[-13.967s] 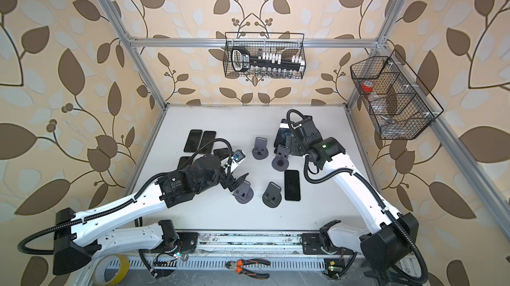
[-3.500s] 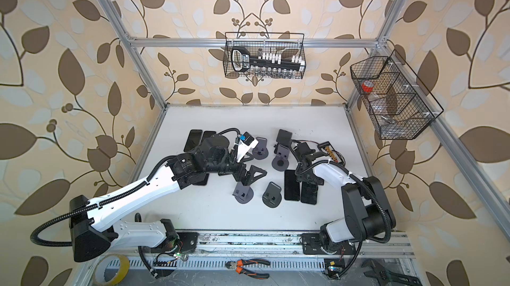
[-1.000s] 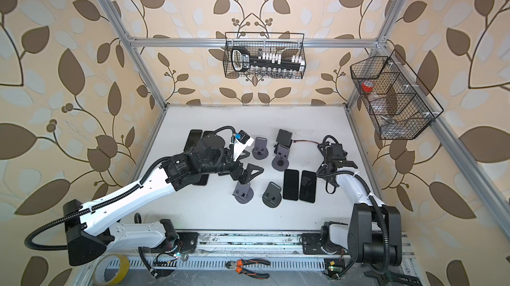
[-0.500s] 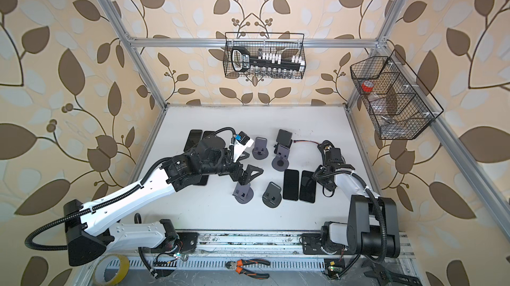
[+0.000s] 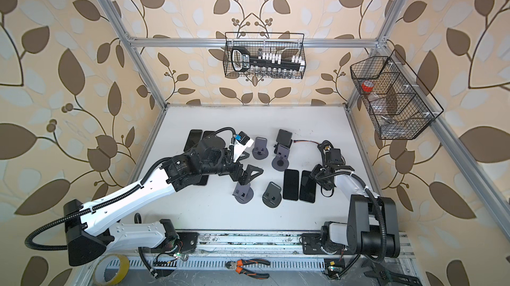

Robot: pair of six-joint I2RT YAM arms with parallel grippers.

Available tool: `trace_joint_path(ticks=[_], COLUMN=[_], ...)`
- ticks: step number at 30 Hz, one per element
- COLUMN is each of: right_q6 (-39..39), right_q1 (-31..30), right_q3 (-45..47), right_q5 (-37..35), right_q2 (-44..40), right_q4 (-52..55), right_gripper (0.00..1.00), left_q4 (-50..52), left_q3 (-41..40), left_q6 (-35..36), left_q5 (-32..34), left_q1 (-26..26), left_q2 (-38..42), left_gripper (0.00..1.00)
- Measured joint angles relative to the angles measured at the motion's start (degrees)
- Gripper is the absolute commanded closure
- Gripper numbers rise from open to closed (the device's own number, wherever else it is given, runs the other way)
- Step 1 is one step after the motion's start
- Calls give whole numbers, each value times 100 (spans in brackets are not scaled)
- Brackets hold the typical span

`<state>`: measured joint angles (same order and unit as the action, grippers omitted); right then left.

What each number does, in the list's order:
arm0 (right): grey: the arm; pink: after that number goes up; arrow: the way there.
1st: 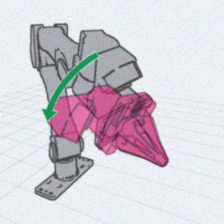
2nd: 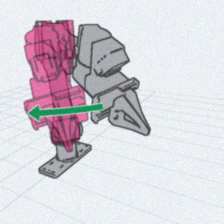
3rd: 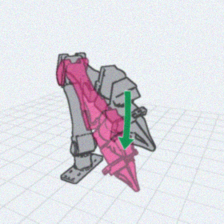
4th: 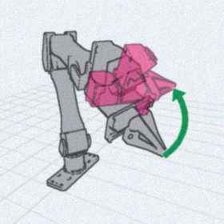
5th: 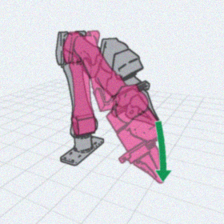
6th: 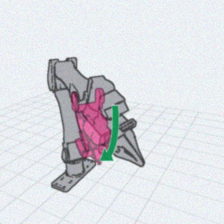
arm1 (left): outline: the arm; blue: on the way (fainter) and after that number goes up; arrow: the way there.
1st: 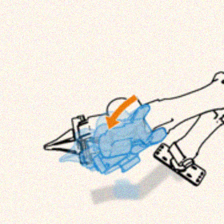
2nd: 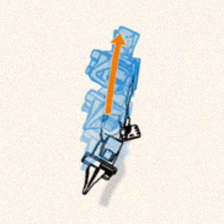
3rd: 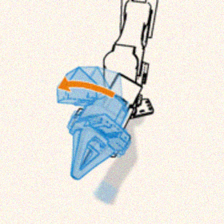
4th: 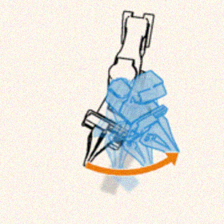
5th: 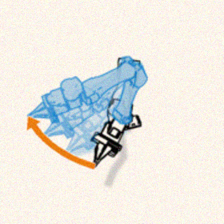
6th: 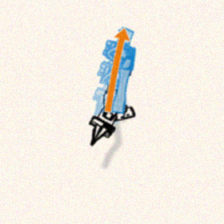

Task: Remove the phone from the phone stand
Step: Rotate the phone at the middle-right of the table.

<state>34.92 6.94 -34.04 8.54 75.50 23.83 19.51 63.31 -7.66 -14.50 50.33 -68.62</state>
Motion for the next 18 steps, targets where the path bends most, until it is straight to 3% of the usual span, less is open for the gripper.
trace_joint_path(ticks=[18], right_q6=[22], right_q1=[0], right_q3=[79], right_q5=[457], right_q2=[-188], right_q4=[-55], right_gripper=[44], left_q4=[0], left_q3=[-247], left_q6=[2], left_q5=[313], left_q1=[0], left_q2=[173], left_gripper=[1])
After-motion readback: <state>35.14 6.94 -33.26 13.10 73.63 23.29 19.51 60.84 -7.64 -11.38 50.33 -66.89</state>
